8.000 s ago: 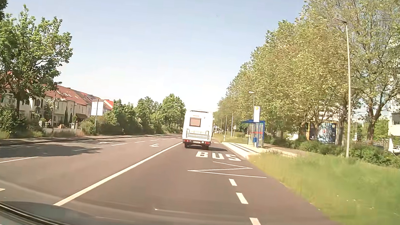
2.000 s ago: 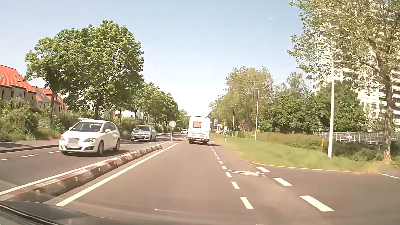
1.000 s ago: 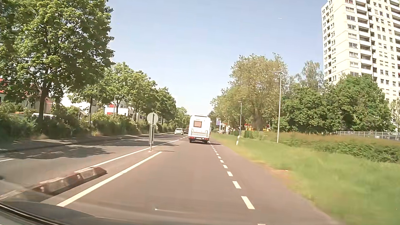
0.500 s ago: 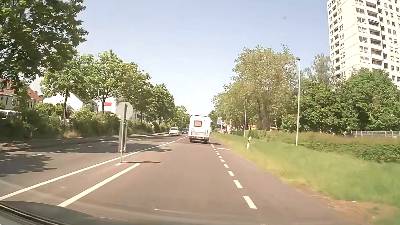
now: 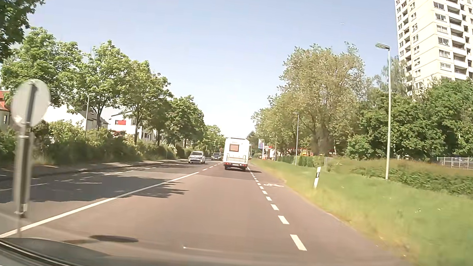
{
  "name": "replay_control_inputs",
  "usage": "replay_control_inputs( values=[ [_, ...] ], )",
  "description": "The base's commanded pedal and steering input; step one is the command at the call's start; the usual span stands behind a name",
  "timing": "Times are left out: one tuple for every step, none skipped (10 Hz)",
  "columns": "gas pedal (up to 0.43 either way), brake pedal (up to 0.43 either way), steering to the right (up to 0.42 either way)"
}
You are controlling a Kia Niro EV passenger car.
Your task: Follow the waypoints while adhering to traffic rules and regulations
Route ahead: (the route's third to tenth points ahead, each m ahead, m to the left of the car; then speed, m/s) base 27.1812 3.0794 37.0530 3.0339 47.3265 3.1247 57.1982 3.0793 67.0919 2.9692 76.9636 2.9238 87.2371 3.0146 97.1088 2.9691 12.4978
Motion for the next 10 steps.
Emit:
replay_control_inputs(
  values=[
    [0.138,0.0,-0.002],
    [0.138,0.0,-0.003],
    [0.138,0.0,-0.002],
    [0.138,0.0,-0.002],
    [0.138,0.0,-0.002],
    [0.13,0.0,-0.002],
    [0.13,0.0,-0.002],
    [0.13,0.0,-0.002],
    [0.13,0.0,-0.002],
    [0.13,0.0,-0.002]
  ],
)
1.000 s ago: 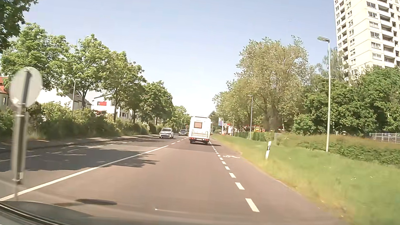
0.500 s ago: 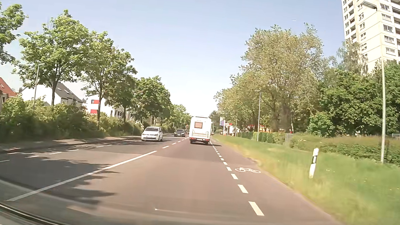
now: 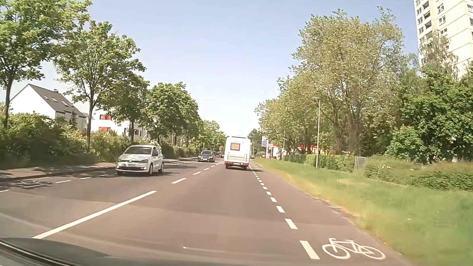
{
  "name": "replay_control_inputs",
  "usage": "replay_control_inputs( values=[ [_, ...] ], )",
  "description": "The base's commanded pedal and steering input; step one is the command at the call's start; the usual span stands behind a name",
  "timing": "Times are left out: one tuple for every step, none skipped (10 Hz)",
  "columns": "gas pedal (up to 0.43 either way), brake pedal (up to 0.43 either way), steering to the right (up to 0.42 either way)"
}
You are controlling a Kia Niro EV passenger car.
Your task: Follow the waypoints while adhering to traffic rules and regulations
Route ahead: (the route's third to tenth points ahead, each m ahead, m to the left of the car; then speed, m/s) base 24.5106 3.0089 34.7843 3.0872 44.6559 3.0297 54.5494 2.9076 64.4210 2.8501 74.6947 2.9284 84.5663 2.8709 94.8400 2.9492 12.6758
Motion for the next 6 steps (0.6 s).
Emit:
replay_control_inputs(
  values=[
    [0.118,0.0,-0.002],
    [0.118,0.0,-0.002],
    [0.118,0.0,-0.002],
    [0.118,0.0,-0.001],
    [0.118,0.0,-0.001],
    [0.087,0.0,0.0]
  ],
)
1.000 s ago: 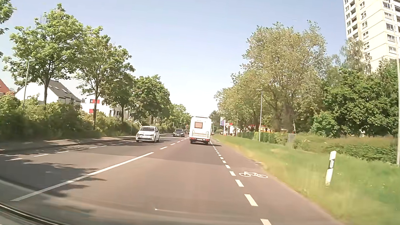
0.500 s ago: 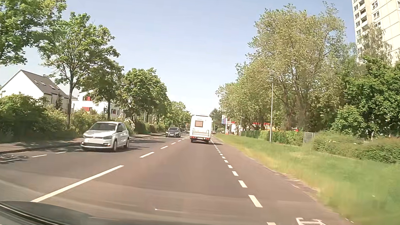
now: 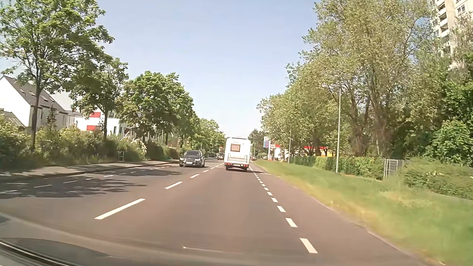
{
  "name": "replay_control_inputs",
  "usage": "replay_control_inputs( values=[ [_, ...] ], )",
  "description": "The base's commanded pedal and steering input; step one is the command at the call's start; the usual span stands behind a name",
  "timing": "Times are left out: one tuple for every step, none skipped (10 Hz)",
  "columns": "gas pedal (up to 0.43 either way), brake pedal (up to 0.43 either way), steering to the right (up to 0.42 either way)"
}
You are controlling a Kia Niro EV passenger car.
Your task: Follow the waypoints while adhering to traffic rules and regulations
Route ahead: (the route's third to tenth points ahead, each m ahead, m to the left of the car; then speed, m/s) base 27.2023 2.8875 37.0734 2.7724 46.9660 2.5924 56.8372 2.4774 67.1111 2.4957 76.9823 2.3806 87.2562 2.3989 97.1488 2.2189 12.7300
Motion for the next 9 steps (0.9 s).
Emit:
replay_control_inputs(
  values=[
    [0.067,0.0,0.001],
    [0.067,0.0,0.001],
    [0.067,0.0,0.001],
    [0.067,0.0,0.001],
    [0.067,0.0,0.001],
    [0.067,0.0,0.001],
    [0.067,0.0,0.001],
    [0.067,0.0,0.001],
    [0.067,0.0,0.001]
  ],
)
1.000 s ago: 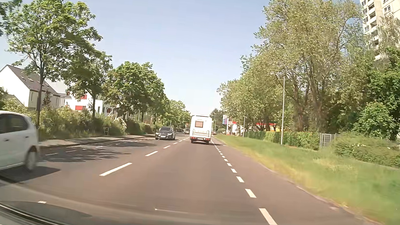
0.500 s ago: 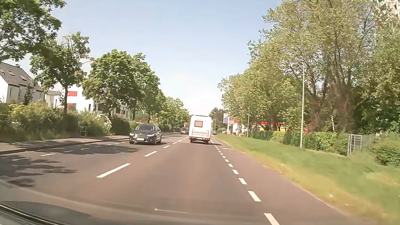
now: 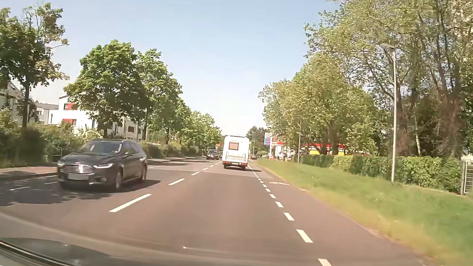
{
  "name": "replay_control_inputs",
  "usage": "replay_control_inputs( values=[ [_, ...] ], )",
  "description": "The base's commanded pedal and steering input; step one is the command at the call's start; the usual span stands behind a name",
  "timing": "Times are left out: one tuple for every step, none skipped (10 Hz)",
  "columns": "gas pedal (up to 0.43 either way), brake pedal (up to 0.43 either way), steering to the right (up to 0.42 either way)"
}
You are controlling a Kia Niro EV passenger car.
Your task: Follow the waypoints while adhering to traffic rules and regulations
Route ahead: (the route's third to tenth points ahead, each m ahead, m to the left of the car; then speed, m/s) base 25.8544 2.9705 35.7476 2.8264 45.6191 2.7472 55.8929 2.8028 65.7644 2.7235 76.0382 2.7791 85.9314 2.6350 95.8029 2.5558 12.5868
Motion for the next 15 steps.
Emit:
replay_control_inputs(
  values=[
    [0.067,0.0,0.001],
    [0.067,0.0,0.001],
    [0.067,0.0,0.0],
    [0.067,0.0,0.0],
    [0.059,0.0,-0.001],
    [0.047,0.0,-0.005],
    [0.047,0.0,-0.005],
    [0.047,0.0,-0.004],
    [0.047,0.0,-0.004],
    [0.047,0.0,-0.003],
    [0.047,0.0,-0.003],
    [0.047,0.0,-0.002],
    [0.047,0.0,-0.003],
    [0.047,0.0,-0.002],
    [0.047,0.0,-0.002]
  ],
)
